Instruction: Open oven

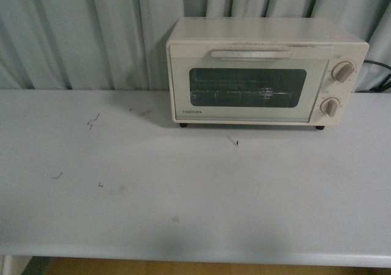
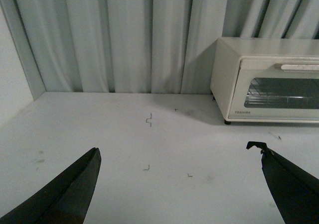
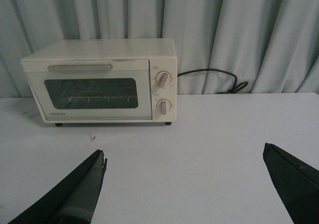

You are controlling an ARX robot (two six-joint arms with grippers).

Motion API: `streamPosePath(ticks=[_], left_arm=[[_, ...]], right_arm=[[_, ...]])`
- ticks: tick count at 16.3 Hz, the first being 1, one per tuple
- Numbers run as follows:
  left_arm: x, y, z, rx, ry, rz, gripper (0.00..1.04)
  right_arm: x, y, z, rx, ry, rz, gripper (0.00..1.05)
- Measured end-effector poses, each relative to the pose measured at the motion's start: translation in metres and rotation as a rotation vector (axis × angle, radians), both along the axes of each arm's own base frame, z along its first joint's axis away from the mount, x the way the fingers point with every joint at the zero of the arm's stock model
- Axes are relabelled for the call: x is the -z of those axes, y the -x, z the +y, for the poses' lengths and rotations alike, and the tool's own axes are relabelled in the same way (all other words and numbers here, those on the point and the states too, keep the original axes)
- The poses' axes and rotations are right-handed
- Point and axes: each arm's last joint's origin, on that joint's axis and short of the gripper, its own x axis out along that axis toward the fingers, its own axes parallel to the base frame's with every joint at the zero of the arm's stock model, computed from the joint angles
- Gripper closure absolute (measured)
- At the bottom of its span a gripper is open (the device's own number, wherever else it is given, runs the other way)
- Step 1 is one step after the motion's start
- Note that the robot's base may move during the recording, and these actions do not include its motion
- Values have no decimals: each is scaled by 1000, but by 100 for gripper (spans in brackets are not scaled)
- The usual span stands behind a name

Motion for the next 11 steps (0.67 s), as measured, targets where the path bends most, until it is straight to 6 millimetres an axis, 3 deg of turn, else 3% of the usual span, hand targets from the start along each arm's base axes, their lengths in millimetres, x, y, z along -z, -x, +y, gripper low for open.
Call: streamPosePath(ticks=[11], left_arm=[[0,0,0,0,0,-2,7]], right_arm=[[0,0,0,0,0,0,7]])
